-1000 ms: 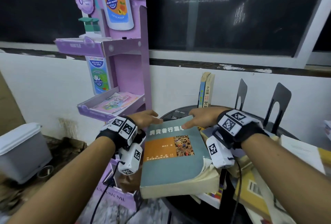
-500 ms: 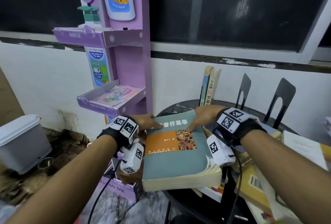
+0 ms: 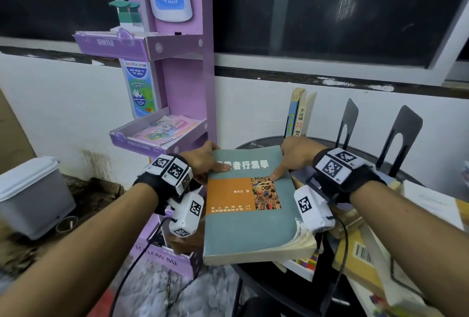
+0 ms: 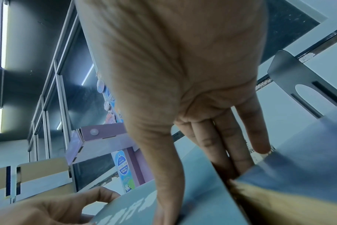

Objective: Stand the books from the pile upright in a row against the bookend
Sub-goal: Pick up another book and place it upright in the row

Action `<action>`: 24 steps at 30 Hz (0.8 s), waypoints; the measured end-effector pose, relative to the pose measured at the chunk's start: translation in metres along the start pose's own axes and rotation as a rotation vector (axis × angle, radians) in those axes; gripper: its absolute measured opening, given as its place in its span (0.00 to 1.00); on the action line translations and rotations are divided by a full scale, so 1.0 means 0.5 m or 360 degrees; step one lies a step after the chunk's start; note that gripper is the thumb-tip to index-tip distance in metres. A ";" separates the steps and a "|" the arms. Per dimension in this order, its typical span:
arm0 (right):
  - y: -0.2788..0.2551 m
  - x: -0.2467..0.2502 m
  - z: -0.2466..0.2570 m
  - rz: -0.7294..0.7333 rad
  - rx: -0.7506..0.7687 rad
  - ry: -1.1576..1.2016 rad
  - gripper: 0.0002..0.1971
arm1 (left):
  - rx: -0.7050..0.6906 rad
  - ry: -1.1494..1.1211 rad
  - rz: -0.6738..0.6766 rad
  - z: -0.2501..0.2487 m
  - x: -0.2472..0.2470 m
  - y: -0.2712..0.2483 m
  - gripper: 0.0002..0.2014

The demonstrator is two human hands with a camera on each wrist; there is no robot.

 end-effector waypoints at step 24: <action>-0.102 0.210 -0.042 -0.0633 0.0175 0.1305 0.22 | -0.0889 -0.0691 -0.0165 -0.247 0.099 -0.154 0.23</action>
Point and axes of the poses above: each hand's wrist, its own y-axis towards the middle knuckle, its own x-axis out of the back of the hand, z = x × y, the point moved 9 cm from there along y, towards the middle knuckle, and after that the axes turned 11 degrees about -y, right-handed, at the moved point
